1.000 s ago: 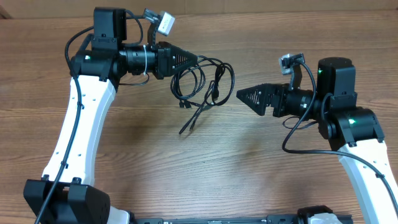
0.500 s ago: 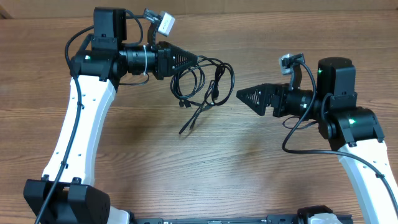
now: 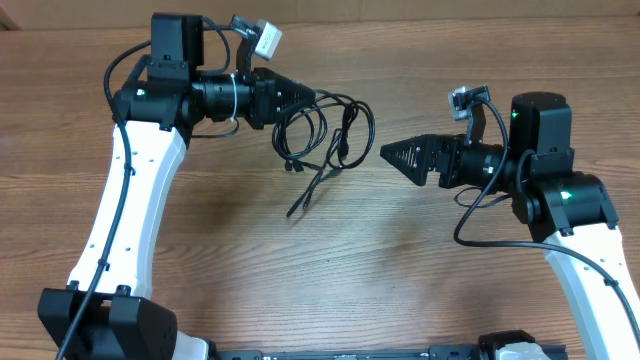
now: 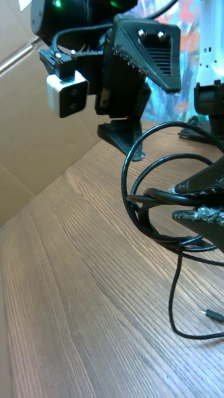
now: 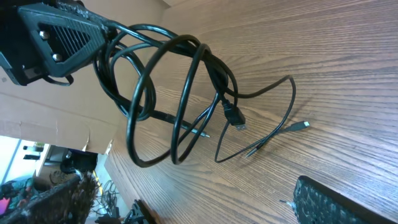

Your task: Untangle cables

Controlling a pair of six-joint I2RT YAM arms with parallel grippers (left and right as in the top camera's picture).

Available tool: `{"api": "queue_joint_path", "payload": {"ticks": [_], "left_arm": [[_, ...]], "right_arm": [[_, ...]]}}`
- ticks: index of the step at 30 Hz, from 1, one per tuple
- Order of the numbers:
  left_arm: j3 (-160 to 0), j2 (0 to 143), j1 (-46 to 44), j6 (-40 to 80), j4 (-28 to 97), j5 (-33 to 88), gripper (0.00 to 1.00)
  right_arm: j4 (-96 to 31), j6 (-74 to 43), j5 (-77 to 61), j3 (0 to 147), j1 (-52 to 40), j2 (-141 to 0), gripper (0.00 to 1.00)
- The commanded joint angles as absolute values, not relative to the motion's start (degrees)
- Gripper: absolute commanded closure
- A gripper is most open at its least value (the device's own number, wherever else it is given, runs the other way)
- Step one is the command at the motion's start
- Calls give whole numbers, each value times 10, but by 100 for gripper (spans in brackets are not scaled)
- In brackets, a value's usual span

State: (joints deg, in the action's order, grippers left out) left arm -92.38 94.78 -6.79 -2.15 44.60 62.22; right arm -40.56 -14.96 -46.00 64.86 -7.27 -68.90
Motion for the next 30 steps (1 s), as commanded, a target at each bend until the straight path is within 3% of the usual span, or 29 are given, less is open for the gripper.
{"api": "queue_joint_path", "payload": {"ticks": [1, 24, 30], "left_arm": [[-934, 948, -72, -54, 456, 620, 96], [-934, 949, -72, -56, 472, 604, 96], [-934, 949, -72, -65, 506, 548, 96]], "right_arm": [[-404, -148, -455, 661, -75, -683, 0], [-404, -148, -455, 661, -75, -683, 0], [-404, -148, -455, 661, -75, -683, 0]]}}
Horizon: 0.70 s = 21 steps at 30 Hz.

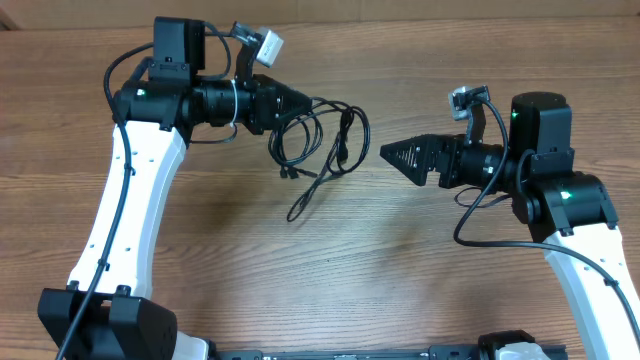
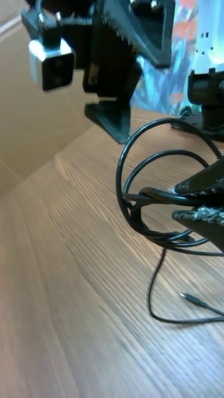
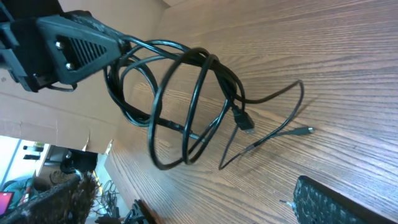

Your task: Untangle cables

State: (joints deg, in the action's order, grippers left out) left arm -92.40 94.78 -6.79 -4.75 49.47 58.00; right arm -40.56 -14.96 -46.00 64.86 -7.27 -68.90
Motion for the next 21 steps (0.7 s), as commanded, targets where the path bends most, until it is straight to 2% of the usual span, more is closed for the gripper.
{"api": "queue_joint_path", "payload": {"ticks": [1, 21], "left_arm": [[-934, 949, -72, -69, 509, 546, 96], [-934, 949, -72, -90, 557, 489, 96]], "right_arm": [[-404, -148, -455, 661, -75, -683, 0], [-404, -148, -455, 661, -75, -683, 0]]}}
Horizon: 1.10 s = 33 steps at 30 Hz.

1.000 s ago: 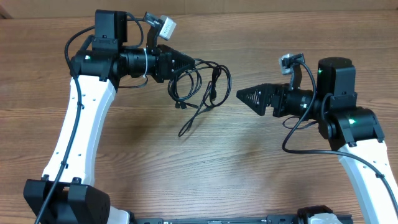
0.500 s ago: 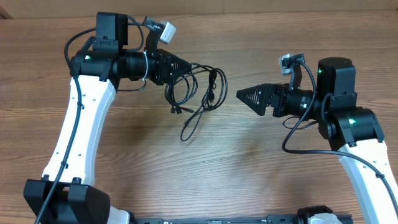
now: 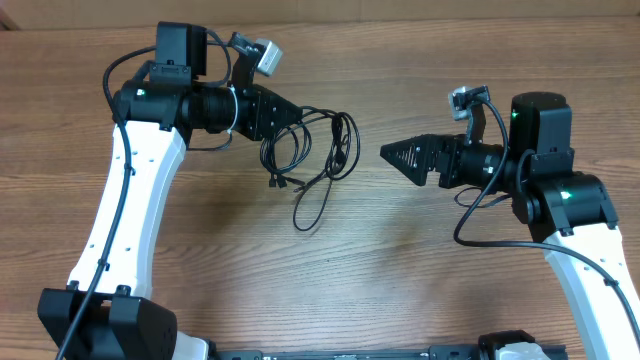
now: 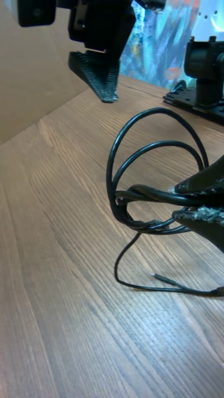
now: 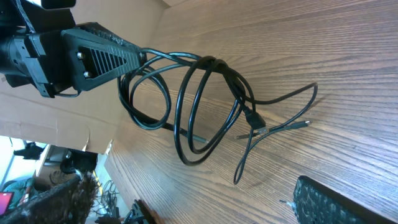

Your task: Untangle cables

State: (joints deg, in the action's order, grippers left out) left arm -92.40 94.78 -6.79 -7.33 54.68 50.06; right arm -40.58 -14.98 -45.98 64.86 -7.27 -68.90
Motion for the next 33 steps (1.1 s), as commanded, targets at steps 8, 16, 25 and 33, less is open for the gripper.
{"api": "queue_joint_path", "payload": {"ticks": [8, 16, 25, 33], "left_arm": [[-934, 949, -82, -90, 590, 474, 96], [-934, 949, -122, -90, 608, 434, 96], [-934, 949, -151, -90, 613, 400, 96], [-934, 949, -167, -91, 648, 389, 96]], "right_arm": [[-404, -148, -455, 661, -75, -683, 0], [-404, -148, -455, 661, -75, -683, 0], [-404, -148, -455, 661, -75, -683, 0], [-396, -148, -455, 661, -75, -683, 0]]}}
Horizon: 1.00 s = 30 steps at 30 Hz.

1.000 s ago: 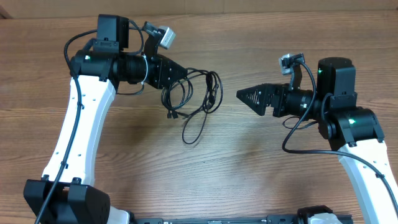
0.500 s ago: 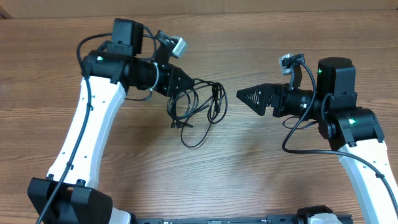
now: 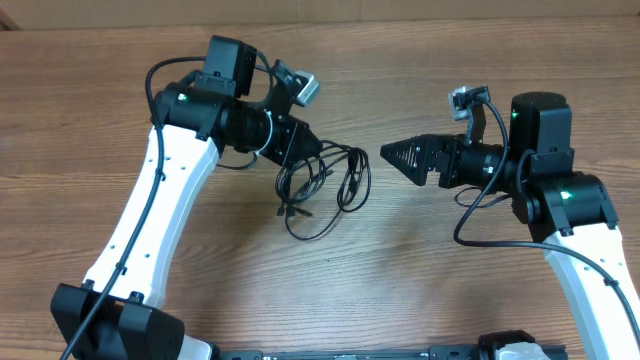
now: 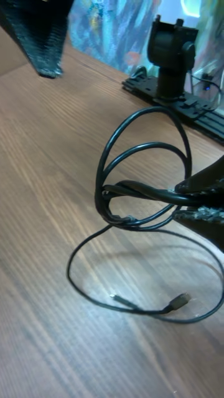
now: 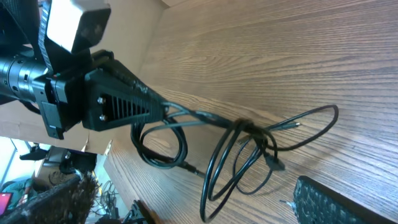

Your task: Untangle cables

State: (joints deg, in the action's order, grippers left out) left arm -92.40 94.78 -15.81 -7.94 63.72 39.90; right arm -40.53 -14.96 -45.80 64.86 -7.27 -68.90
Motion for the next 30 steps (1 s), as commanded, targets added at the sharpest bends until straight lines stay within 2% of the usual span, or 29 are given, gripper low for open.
{"api": "queue_joint_path", "payload": {"ticks": [1, 9, 20, 26, 30], "left_arm": [[-934, 949, -168, -91, 653, 386, 96], [-934, 949, -188, -93, 679, 373, 96], [-934, 949, -215, -110, 690, 369, 96], [-934, 948, -215, -159, 687, 371, 96], [-934, 948, -215, -208, 681, 415, 96]], "right_arm": [[-392, -149, -455, 661, -75, -683, 0], [-394, -150, -455, 660, -75, -683, 0], [-408, -269, -411, 671, -75, -683, 0], [-566, -266, -293, 768, -75, -683, 0], [-628, -252, -285, 832, -75, -683, 0]]}}
